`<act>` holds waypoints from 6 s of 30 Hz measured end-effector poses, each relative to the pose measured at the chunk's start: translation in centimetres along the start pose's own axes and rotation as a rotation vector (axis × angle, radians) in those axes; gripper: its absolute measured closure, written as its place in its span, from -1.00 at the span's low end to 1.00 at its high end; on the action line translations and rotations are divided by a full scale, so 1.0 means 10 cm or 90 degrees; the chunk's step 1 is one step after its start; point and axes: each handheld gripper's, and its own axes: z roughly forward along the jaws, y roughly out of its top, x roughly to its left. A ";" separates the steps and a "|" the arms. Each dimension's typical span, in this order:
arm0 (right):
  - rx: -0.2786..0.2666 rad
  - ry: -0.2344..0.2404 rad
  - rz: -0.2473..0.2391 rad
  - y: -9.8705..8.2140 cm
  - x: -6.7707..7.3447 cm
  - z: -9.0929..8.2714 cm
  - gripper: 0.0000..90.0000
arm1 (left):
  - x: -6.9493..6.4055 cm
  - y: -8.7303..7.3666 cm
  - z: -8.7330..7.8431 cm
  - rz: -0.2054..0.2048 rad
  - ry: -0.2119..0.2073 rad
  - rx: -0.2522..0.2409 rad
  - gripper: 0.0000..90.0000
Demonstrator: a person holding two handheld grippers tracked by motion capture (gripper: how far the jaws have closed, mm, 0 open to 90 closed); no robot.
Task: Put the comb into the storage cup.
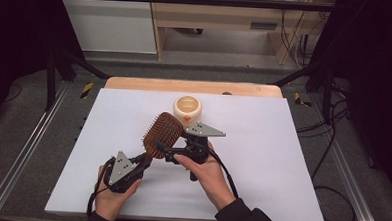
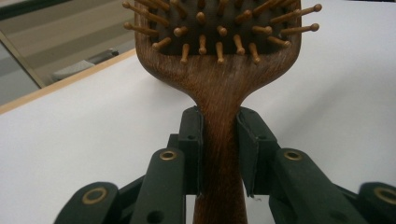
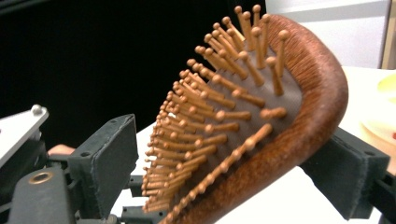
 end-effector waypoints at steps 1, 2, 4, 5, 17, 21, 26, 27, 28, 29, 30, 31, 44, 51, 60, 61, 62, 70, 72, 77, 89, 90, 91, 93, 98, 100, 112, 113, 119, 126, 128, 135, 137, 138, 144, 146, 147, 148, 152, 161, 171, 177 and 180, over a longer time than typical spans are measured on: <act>-0.003 0.002 0.006 0.01 0.00 0.00 -0.65 | 0.00 0.00 0.00 0.002 0.000 -0.001 0.62; -0.006 0.004 0.010 0.01 -0.01 0.01 -0.63 | 0.00 0.00 0.00 0.003 -0.001 -0.003 0.62; -0.007 0.007 0.016 0.02 -0.02 0.01 -0.58 | -0.01 0.00 -0.01 0.004 -0.001 -0.005 0.62; -0.008 0.007 0.018 0.03 -0.03 0.01 -0.57 | -0.01 0.00 -0.01 0.004 -0.002 -0.005 0.62; -0.021 0.029 0.039 0.12 -0.02 0.01 -0.37 | 0.01 -0.01 -0.01 -0.001 -0.003 -0.014 0.62; -0.027 0.039 0.057 0.13 -0.01 0.03 -0.29 | 0.02 -0.02 -0.02 -0.009 -0.004 -0.023 0.62; -0.036 0.063 0.087 0.13 0.01 0.05 -0.15 | 0.02 -0.01 -0.05 -0.009 -0.005 -0.043 0.62; -0.037 0.064 0.088 0.13 0.02 0.05 -0.14 | 0.02 -0.01 -0.05 -0.014 -0.007 -0.044 0.62; -0.037 0.063 0.088 0.13 0.03 0.06 -0.11 | 0.03 -0.02 -0.05 -0.017 -0.008 -0.044 0.61; -0.036 0.065 0.090 0.14 0.02 0.06 -0.08 | 0.03 -0.02 -0.04 -0.017 -0.008 -0.045 0.62; -0.035 0.070 0.097 0.15 0.02 0.05 -0.04 | 0.03 -0.02 -0.04 -0.016 -0.007 -0.043 0.62; -0.035 0.073 0.105 0.15 0.01 0.06 -0.01 | 0.03 -0.03 -0.04 -0.016 -0.005 -0.043 0.61; -0.045 0.051 0.053 0.28 0.12 0.00 0.14 | 0.08 -0.07 -0.06 -0.070 0.003 -0.085 0.42; -0.075 0.023 0.052 0.47 -0.01 -0.11 0.14 | 0.23 -0.11 -0.14 -0.122 0.029 -0.119 0.01; -0.079 -0.009 0.044 0.58 -0.14 -0.16 0.14 | 0.49 -0.22 -0.19 -0.157 0.080 -0.090 -0.50; -0.078 -0.009 0.044 0.58 -0.15 -0.16 0.14 | 0.49 -0.23 -0.19 -0.157 0.086 -0.084 -0.56; -0.076 -0.009 0.045 0.59 -0.16 -0.16 0.14 | 0.50 -0.25 -0.19 -0.159 0.090 -0.081 -0.64; -0.075 -0.016 0.043 0.65 -0.20 -0.17 0.14 | 0.55 -0.33 -0.23 -0.190 0.122 -0.082 -0.84; -0.077 -0.019 0.043 0.67 -0.21 -0.17 0.14 | 0.57 -0.33 -0.22 -0.190 0.123 -0.077 -0.84; -0.081 -0.032 0.037 0.73 -0.25 -0.20 0.14 | 0.63 -0.36 -0.25 -0.197 0.133 -0.076 -0.85; -0.074 -0.042 0.032 0.81 -0.29 -0.20 0.13 | 0.62 -0.37 -0.23 -0.188 0.123 -0.077 -0.91; -0.074 -0.042 0.032 0.81 -0.30 -0.20 0.13 | 0.62 -0.37 -0.23 -0.188 0.123 -0.077 -0.91; -0.074 -0.043 0.036 0.81 -0.30 -0.20 0.13 | 0.61 -0.37 -0.23 -0.187 0.123 -0.077 -0.91; -0.071 -0.044 0.033 0.82 -0.31 -0.21 0.13 | 0.61 -0.37 -0.23 -0.186 0.122 -0.077 -0.91; -0.071 -0.044 0.033 0.82 -0.33 -0.21 0.13 | 0.60 -0.37 -0.22 -0.181 0.119 -0.076 -0.91; -0.072 -0.044 0.035 0.82 -0.33 -0.21 0.13 | 0.59 -0.37 -0.22 -0.179 0.117 -0.076 -0.91; -0.077 -0.050 0.032 0.89 -0.34 -0.24 0.13 | 0.57 -0.36 -0.20 -0.170 0.109 -0.072 -0.93; -0.077 -0.051 0.030 0.90 -0.35 -0.24 0.13 | 0.57 -0.36 -0.19 -0.171 0.108 -0.074 -0.93; -0.079 -0.055 0.030 0.93 -0.35 -0.25 0.13 | 0.58 -0.36 -0.20 -0.171 0.108 -0.074 -0.93; -0.080 -0.060 0.026 0.95 -0.35 -0.26 0.13 | 0.57 -0.36 -0.19 -0.170 0.107 -0.071 -0.93; -0.080 -0.061 0.026 0.97 -0.36 -0.26 0.13 | 0.57 -0.36 -0.19 -0.169 0.107 -0.072 -0.93; -0.094 -0.063 0.032 1.04 -0.38 -0.29 0.13 | 0.56 -0.36 -0.19 -0.169 0.105 -0.073 -0.93; -0.096 -0.063 0.037 1.06 -0.39 -0.29 0.13 | 0.56 -0.36 -0.19 -0.168 0.105 -0.073 -0.93; -0.098 -0.063 0.038 1.07 -0.39 -0.29 0.13 | 0.56 -0.36 -0.19 -0.168 0.105 -0.073 -0.93; -0.107 -0.063 0.046 1.12 -0.41 -0.30 0.13 | 0.56 -0.36 -0.18 -0.166 0.105 -0.070 -0.93; -0.116 -0.064 0.048 1.15 -0.41 -0.30 0.13 | 0.56 -0.36 -0.18 -0.166 0.105 -0.071 -0.93; -0.118 -0.064 0.051 1.17 -0.42 -0.30 0.13 | 0.56 -0.36 -0.18 -0.165 0.105 -0.071 -0.93; -0.121 -0.064 0.052 1.18 -0.42 -0.30 0.13 | 0.56 -0.36 -0.18 -0.166 0.105 -0.071 -0.93; -0.134 -0.067 0.064 1.26 -0.45 -0.30 0.13 | 0.56 -0.37 -0.18 -0.165 0.105 -0.071 -0.93; -0.166 -0.078 0.092 1.38 -0.53 -0.26 0.13 | 0.56 -0.37 -0.18 -0.164 0.106 -0.072 -0.93; -0.195 -0.110 0.095 1.47 -0.65 -0.20 0.13 | 0.56 -0.37 -0.18 -0.163 0.105 -0.072 -0.93; -0.198 -0.120 0.101 1.48 -0.71 -0.19 0.13 | 0.56 -0.36 -0.18 -0.162 0.105 -0.073 -0.93; -0.202 -0.123 0.099 1.50 -0.72 -0.19 0.13 | 0.56 -0.37 -0.18 -0.160 0.108 -0.072 -0.93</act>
